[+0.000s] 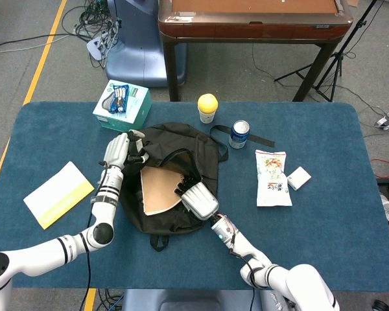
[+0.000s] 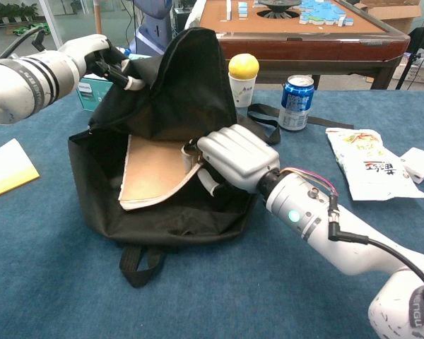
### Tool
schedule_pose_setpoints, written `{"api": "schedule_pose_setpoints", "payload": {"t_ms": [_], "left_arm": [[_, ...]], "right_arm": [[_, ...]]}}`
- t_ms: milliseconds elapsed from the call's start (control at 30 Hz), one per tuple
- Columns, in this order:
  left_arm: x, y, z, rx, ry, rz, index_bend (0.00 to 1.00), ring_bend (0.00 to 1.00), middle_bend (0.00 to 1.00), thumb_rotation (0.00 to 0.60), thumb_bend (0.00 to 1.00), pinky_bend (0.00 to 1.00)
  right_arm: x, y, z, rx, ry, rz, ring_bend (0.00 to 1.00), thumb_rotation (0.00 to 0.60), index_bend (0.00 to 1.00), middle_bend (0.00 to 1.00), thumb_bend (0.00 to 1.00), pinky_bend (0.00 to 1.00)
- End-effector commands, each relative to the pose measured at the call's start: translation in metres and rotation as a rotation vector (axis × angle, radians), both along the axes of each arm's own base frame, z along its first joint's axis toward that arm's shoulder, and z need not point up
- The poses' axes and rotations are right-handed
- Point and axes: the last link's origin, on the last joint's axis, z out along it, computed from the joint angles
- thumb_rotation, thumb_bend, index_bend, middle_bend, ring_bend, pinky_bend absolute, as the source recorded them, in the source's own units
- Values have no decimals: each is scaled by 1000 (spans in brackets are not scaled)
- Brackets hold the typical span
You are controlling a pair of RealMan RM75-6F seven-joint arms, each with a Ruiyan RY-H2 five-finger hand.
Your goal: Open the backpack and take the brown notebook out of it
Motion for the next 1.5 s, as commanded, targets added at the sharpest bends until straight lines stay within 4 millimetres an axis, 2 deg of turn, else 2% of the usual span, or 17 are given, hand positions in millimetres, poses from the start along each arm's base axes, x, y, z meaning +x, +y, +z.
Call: {"api": "schedule_pose_setpoints", "payload": {"t_ms": [33, 267, 500, 900, 1167, 1267, 1333, 1433, 1500], "left_arm": [[0, 1, 1, 1, 2, 1, 766, 194, 321, 600, 283, 74], [0, 1, 4, 0, 7, 1, 765, 194, 321, 600, 282, 74], [-1, -1, 5, -11, 9, 1, 763, 194, 320, 600, 282, 74], [-2, -14, 4, -49, 37, -24, 760, 193, 316, 600, 282, 74], [-1, -25, -1, -86, 57, -54, 738, 193, 301, 600, 282, 74], [1, -32, -2, -110, 70, -84, 641, 174, 270, 600, 278, 74], [2, -39, -3, -130, 86, -111, 523, 146, 232, 600, 277, 74], [4, -49, -2, -157, 101, -154, 264, 80, 132, 600, 277, 74], [7, -55, -3, -172, 103, -180, 160, 46, 88, 600, 277, 74]], "right_arm": [[-3, 1, 8, -8, -26, 13, 346, 600, 709, 447, 721, 358], [-12, 6, 43, -41, -76, 57, 391, 600, 796, 484, 746, 364], [-13, 20, 101, -75, -155, 88, 457, 600, 857, 530, 749, 398], [-11, 50, 207, -136, -303, 89, 478, 600, 861, 547, 749, 411], [-17, 68, 260, -183, -378, 79, 478, 600, 861, 547, 749, 411], [-22, 73, 275, -220, -375, 71, 478, 600, 861, 547, 750, 411], [-29, 74, 284, -242, -359, 47, 478, 600, 861, 547, 749, 411], [-40, 75, 290, -252, -317, -1, 478, 600, 861, 547, 749, 411], [-49, 75, 292, -246, -286, -41, 478, 600, 860, 547, 749, 411]]}}
